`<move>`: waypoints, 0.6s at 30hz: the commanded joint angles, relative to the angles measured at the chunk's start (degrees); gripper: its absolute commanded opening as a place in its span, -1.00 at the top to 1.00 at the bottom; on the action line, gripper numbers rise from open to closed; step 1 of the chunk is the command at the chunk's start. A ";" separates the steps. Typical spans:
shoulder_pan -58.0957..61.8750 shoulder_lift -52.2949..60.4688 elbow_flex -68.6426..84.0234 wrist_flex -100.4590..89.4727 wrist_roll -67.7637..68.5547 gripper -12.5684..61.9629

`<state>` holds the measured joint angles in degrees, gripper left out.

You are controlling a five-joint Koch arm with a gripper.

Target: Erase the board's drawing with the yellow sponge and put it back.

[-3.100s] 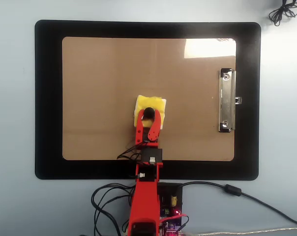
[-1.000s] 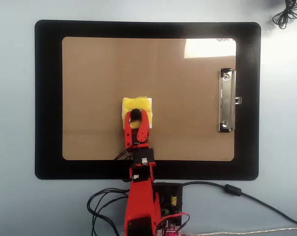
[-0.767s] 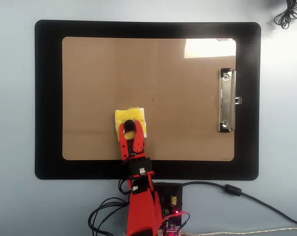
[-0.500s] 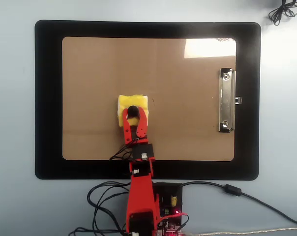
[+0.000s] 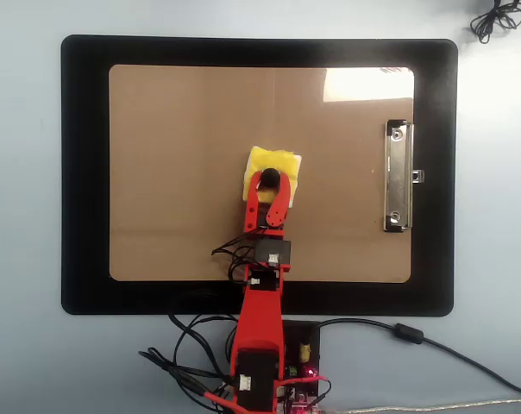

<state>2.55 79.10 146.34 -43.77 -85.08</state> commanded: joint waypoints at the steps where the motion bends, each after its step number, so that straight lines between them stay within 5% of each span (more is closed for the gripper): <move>1: 0.53 -3.08 -5.10 -0.44 0.00 0.88; 7: 3.34 -18.19 -21.62 -0.53 -0.26 0.88; 18: 5.89 11.43 14.15 -6.42 -0.26 0.88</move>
<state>8.00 89.38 161.37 -49.83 -85.08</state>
